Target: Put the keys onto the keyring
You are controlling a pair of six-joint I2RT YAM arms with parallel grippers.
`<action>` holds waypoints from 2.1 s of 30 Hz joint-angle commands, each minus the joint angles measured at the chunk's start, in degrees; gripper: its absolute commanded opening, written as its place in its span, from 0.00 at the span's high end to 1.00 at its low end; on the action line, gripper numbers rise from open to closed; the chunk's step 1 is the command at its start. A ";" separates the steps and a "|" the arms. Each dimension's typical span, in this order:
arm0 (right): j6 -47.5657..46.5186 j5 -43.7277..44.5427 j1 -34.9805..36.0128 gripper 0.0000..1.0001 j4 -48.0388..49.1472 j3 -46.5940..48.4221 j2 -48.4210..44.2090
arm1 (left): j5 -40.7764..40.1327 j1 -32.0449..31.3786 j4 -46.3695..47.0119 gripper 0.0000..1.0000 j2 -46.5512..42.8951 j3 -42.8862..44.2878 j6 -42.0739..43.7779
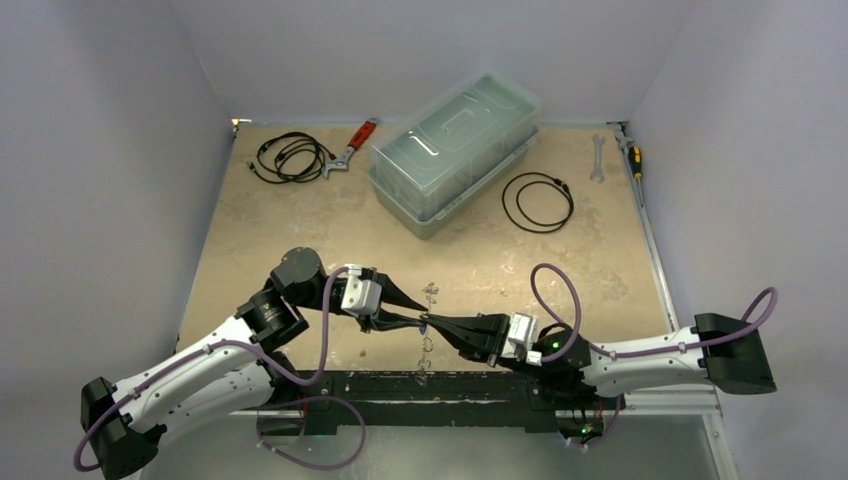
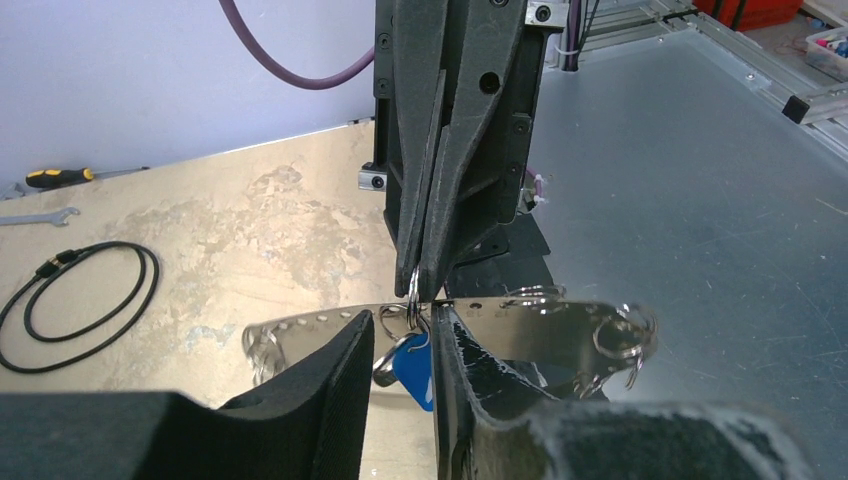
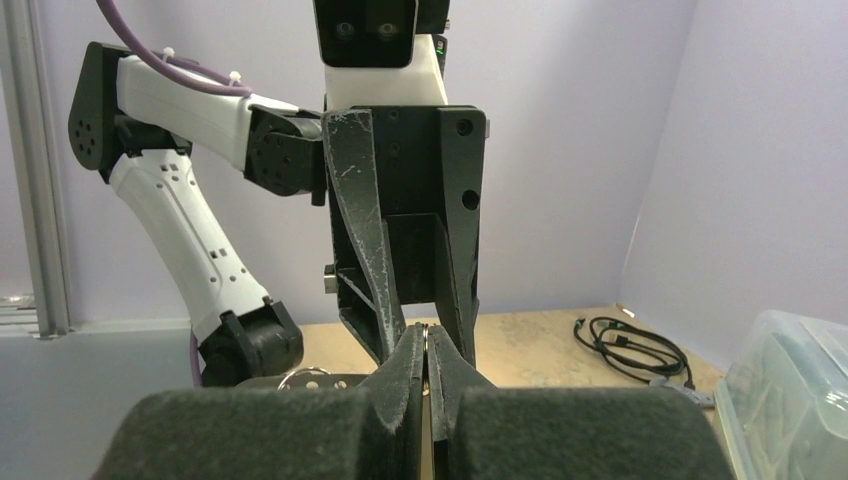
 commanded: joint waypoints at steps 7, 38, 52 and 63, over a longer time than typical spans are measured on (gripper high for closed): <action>0.36 -1.37 0.14 1.00 4.78 2.86 0.25 | -0.21 0.27 0.46 1.00 0.61 0.53 0.36; 1.25 6.06 0.22 0.48 -70.98 29.21 -0.85 | -9.23 0.24 -22.72 1.00 7.04 8.34 12.67; -0.02 10.15 0.14 0.58 -68.33 26.55 1.14 | -12.22 0.30 -28.00 1.00 5.99 9.30 14.34; -0.69 14.71 -0.15 0.60 -68.43 27.45 4.24 | -9.57 0.27 -28.43 1.00 5.87 9.25 14.61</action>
